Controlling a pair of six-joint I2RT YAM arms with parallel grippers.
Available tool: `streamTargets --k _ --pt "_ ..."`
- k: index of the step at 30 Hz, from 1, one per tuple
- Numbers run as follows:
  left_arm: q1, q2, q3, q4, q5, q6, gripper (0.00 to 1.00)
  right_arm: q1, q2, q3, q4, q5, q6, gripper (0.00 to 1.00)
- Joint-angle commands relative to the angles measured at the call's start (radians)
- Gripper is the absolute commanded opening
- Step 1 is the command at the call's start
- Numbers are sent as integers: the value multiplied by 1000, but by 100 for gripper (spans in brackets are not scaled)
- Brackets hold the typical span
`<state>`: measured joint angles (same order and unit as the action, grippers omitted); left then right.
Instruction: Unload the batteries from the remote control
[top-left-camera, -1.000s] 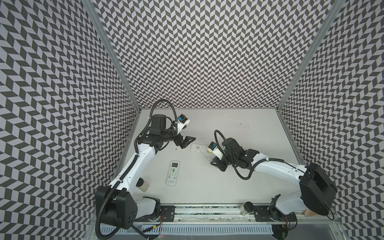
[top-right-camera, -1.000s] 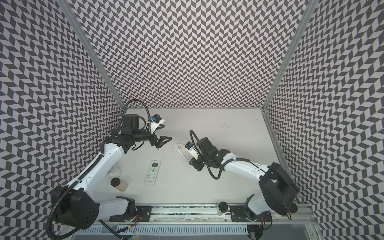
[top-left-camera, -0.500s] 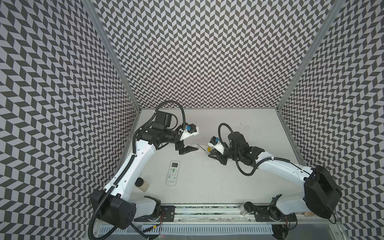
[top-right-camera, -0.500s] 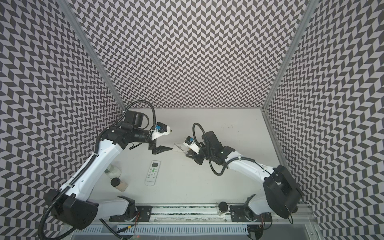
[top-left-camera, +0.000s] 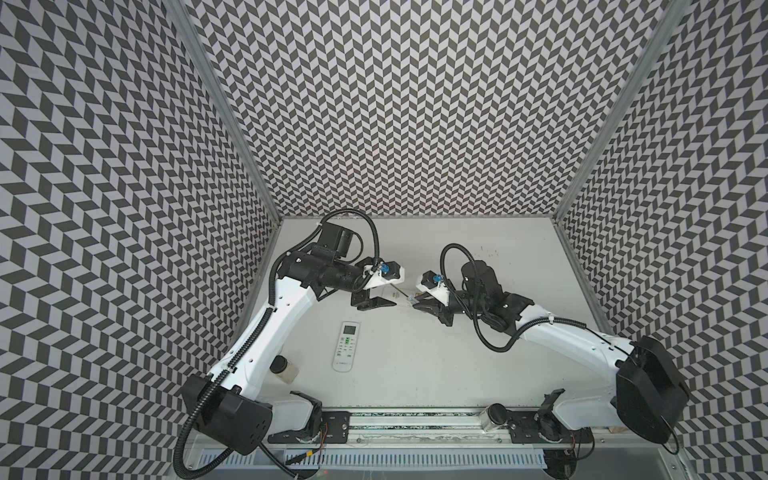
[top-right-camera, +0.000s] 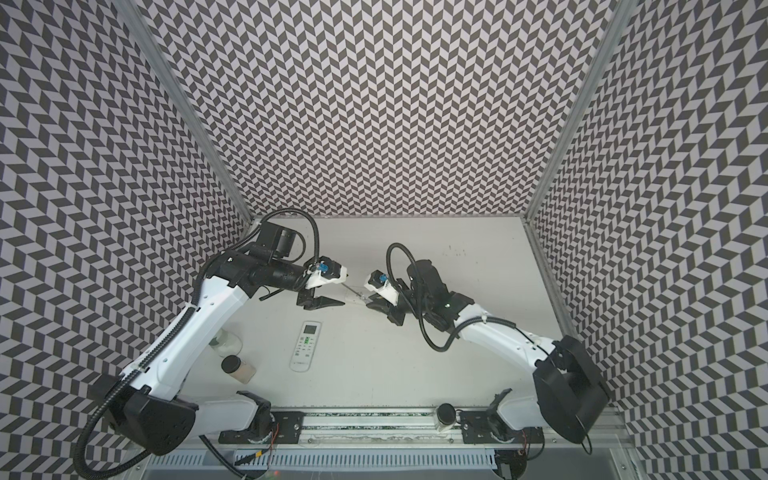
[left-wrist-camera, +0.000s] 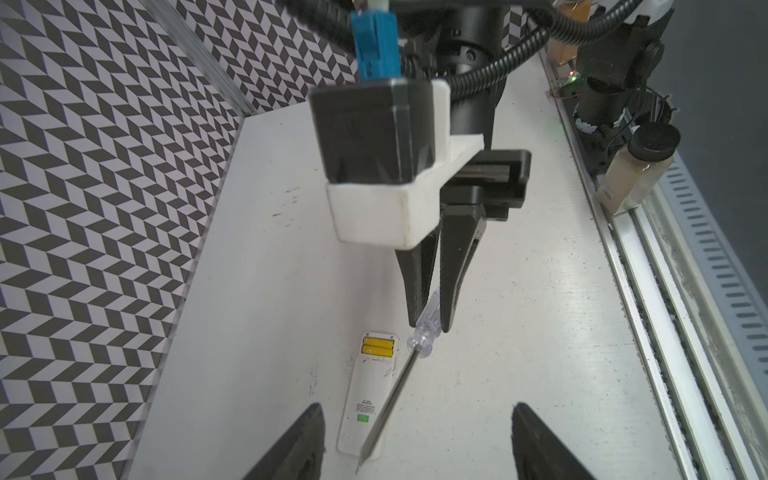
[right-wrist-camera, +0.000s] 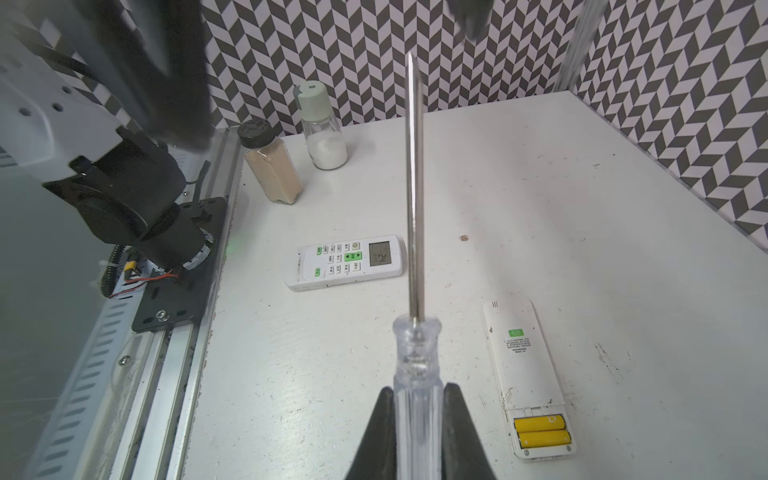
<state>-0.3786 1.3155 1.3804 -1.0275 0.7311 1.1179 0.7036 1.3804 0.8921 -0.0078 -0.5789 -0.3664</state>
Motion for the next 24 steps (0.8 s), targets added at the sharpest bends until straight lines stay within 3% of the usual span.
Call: streamTargets --k 1,7,15,19,22,24 --pt "-9 2 13 -38 -30 38 70 0 -13 9 84 -77 -18 1" --pt "-14 4 14 -41 28 27 55 1 -11 5 100 -98 -16 0" --pt "-15 18 10 -22 50 10 24 0 2 33 85 -104 3 0" --pt "-15 29 26 -16 24 -8 1 -1 -3 33 77 -118 9 0" --pt "-15 34 23 -3 5 -18 0 -1 -9 32 71 -114 9 4" --pt "-15 37 32 9 4 -41 0 -1 -14 36 56 -98 19 13"
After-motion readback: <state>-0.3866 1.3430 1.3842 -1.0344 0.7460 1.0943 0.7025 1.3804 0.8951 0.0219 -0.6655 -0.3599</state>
